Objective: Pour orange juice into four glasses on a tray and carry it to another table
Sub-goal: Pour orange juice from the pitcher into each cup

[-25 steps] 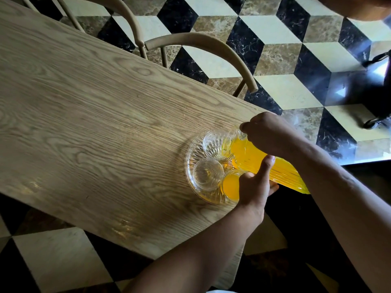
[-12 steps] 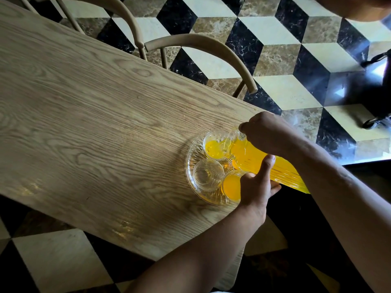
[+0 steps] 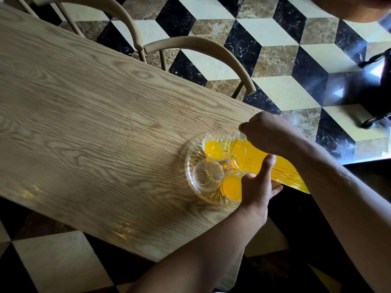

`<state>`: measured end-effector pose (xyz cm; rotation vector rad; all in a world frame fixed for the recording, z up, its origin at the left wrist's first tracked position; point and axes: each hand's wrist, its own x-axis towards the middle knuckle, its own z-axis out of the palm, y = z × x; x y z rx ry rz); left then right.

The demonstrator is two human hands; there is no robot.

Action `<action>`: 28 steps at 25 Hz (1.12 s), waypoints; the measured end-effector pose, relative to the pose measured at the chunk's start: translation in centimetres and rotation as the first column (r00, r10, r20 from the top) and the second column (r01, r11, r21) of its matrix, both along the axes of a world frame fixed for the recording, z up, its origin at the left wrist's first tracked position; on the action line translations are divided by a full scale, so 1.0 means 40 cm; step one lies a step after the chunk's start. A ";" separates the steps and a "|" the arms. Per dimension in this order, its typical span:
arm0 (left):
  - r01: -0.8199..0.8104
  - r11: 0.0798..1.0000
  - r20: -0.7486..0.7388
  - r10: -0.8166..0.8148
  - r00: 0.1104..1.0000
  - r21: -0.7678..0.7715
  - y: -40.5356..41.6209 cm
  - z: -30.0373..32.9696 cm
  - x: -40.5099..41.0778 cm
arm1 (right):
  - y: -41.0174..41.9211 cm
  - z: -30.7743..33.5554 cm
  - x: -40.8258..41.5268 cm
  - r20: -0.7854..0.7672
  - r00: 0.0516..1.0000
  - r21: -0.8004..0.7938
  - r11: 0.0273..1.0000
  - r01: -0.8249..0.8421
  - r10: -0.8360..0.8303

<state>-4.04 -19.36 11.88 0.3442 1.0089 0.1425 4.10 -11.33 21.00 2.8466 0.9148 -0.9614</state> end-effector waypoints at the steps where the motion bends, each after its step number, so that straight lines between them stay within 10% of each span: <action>1: -0.004 1.000 0.004 0.004 1.000 -0.003 0.000 0.002 0.000 | -0.001 0.000 0.000 -0.003 1.000 0.003 1.000 0.001 -0.001; 28: 0.025 0.998 0.005 -0.025 1.000 0.059 0.005 0.007 -0.006 | -0.008 -0.004 0.006 0.020 0.999 0.043 0.998 0.045 -0.046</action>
